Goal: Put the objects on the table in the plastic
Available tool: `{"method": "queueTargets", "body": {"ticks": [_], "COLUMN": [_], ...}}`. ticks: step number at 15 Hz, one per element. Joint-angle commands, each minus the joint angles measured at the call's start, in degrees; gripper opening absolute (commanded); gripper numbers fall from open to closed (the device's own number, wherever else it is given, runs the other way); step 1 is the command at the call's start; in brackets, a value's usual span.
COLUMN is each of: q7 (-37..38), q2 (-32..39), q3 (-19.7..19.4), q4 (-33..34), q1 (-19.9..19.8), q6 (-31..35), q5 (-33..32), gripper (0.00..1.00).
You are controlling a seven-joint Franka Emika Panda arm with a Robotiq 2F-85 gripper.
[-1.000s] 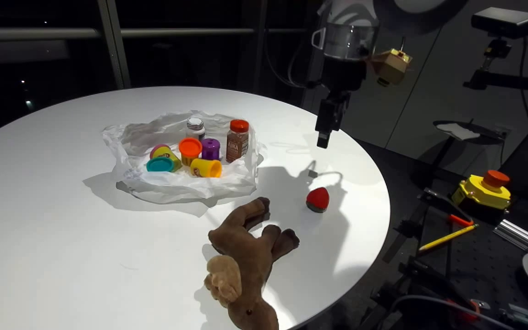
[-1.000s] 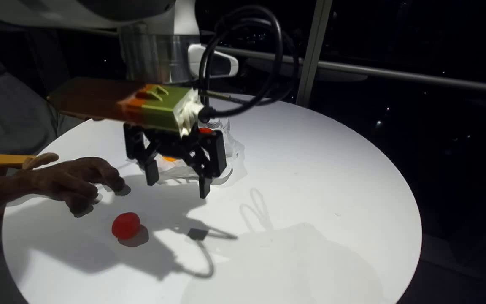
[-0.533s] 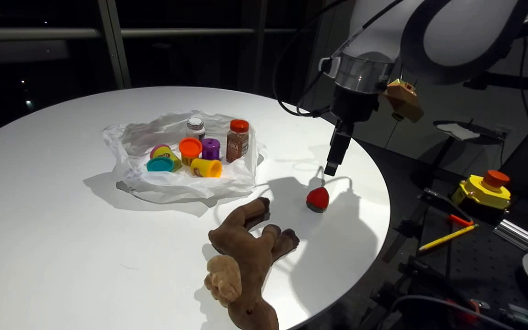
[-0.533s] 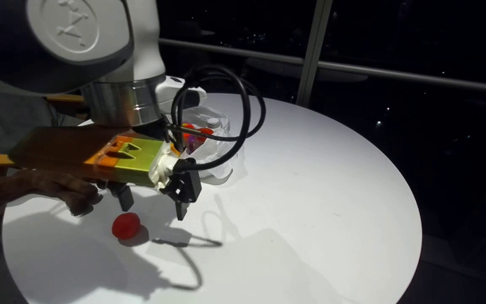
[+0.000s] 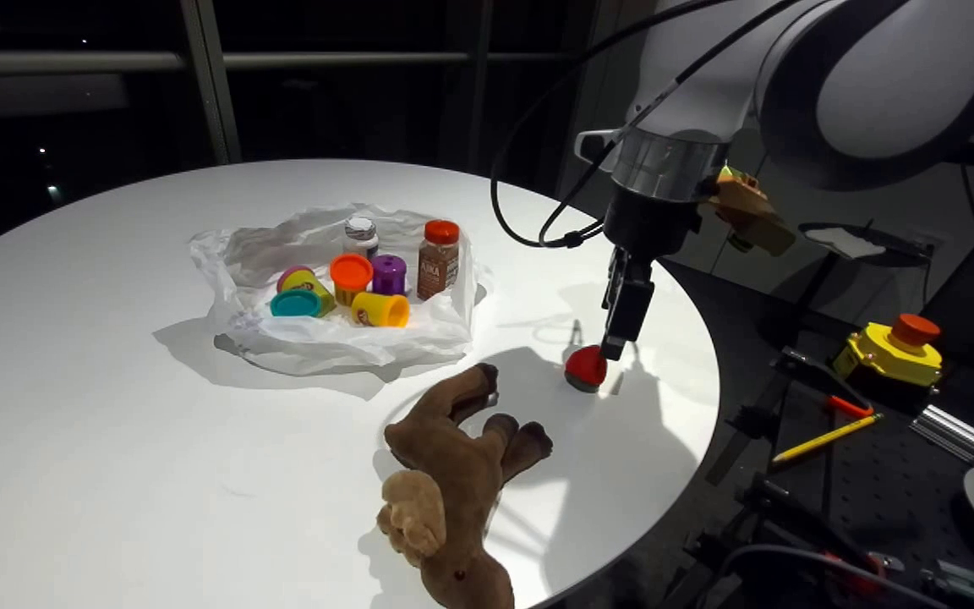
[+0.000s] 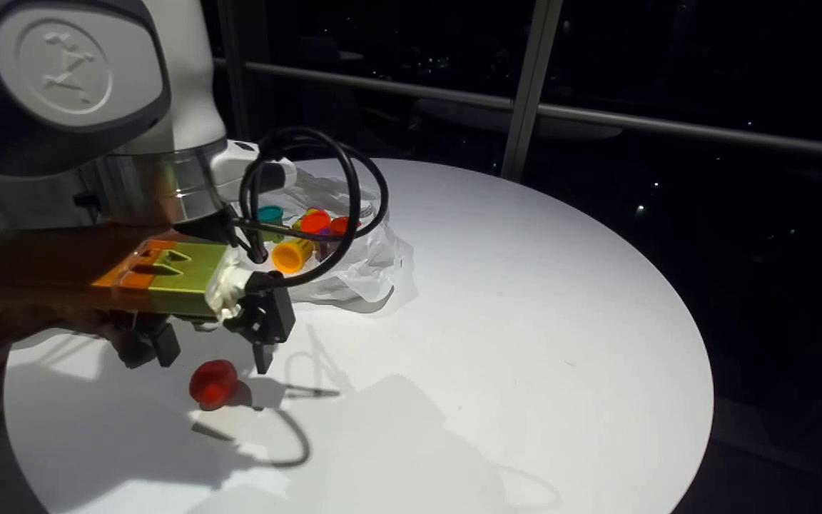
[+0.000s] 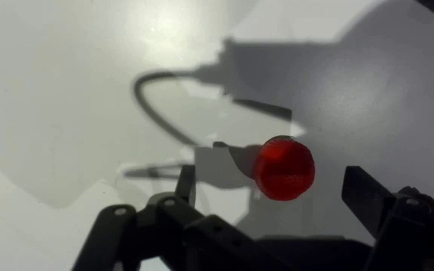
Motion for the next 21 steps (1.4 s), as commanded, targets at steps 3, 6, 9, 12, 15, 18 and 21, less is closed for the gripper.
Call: {"method": "queueTargets", "body": {"ticks": [3,6,9,12,15,18,21], "q7": [0.71,2.3,4.82,3.47,2.32,3.51,5.47], "q2": [0.6,2.54,5.94,9.4,11.65,11.66,10.06], "q3": [2.05,0.97,-2.02,-2.39,-1.93,-2.65,-3.3], "q4": [1.86,3.04,5.31,7.88,9.5,9.5,9.26], "q1": [2.33,3.27,4.44,4.02,3.83,4.83,6.31], "q6": [-1.33,-2.0,-1.52,-2.33,-4.62,-6.0,-7.42], "q5": [0.9,-1.81,-7.36,-7.75,-6.83,-7.83,-8.57], "gripper": [1.0,1.0,1.0,1.0,0.66,0.38,0.2]}}
